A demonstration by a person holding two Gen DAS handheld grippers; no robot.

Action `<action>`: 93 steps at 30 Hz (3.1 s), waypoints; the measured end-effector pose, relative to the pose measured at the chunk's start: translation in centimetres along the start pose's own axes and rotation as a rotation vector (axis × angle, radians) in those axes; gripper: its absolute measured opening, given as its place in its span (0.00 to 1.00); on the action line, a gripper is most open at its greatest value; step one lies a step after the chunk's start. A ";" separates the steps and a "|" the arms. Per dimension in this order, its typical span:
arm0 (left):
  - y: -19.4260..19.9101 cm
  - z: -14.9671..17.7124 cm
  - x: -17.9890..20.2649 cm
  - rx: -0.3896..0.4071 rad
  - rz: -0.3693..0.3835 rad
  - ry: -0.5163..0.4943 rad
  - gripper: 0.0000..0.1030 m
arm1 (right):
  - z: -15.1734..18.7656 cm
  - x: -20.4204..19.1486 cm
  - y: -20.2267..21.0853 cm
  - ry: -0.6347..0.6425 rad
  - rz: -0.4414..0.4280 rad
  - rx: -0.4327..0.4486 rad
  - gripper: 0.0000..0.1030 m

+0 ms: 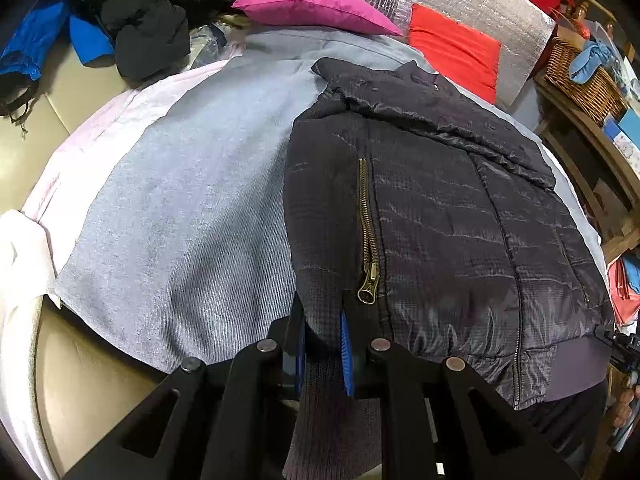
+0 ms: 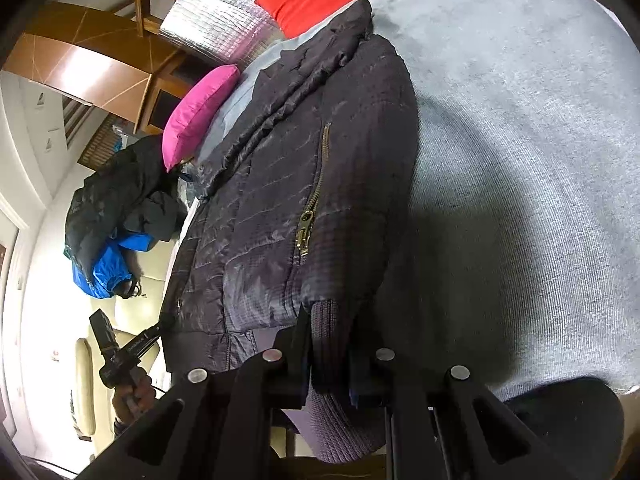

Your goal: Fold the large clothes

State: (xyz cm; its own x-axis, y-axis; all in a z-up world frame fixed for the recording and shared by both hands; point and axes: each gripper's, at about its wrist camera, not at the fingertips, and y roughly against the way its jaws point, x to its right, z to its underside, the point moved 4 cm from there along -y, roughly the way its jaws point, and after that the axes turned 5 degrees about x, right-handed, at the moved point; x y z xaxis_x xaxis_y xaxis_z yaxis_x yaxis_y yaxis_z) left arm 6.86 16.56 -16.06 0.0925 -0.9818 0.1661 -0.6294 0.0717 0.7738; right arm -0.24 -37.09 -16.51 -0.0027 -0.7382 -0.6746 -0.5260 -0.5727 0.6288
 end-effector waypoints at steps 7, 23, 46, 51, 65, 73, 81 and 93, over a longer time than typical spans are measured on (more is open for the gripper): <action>0.0 0.1 0.0 0.001 0.002 0.001 0.15 | -0.1 -0.2 -0.1 0.005 0.012 -0.006 0.15; 0.0 0.2 0.1 0.001 0.002 -0.006 0.15 | 0.1 -0.1 -0.3 0.010 0.011 -0.012 0.15; 0.1 0.2 0.3 0.000 -0.004 -0.009 0.15 | 0.1 -0.1 -0.5 0.017 0.017 -0.020 0.15; 0.0 0.3 0.2 0.000 -0.006 -0.011 0.15 | 0.1 0.0 -0.5 0.017 0.020 -0.022 0.15; -0.1 0.4 0.3 0.001 -0.004 -0.009 0.15 | 0.1 -0.2 -0.5 0.017 0.025 -0.027 0.15; -0.2 0.4 0.4 -0.003 -0.014 -0.017 0.15 | 0.2 0.0 -0.8 0.013 0.019 -0.029 0.15; 0.2 0.4 0.5 0.003 -0.026 -0.027 0.15 | 0.3 0.4 -0.7 0.015 0.007 -0.028 0.15; 0.2 0.5 0.5 0.002 -0.028 -0.026 0.15 | 0.2 0.2 -0.8 0.020 0.016 -0.035 0.15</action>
State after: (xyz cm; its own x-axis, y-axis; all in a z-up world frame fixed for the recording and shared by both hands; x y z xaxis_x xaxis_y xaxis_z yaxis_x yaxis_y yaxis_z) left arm 6.44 15.98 -16.11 0.0895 -0.9877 0.1285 -0.6287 0.0441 0.7764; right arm 0.02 -36.70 -17.24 0.0062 -0.7542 -0.6566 -0.4955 -0.5727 0.6531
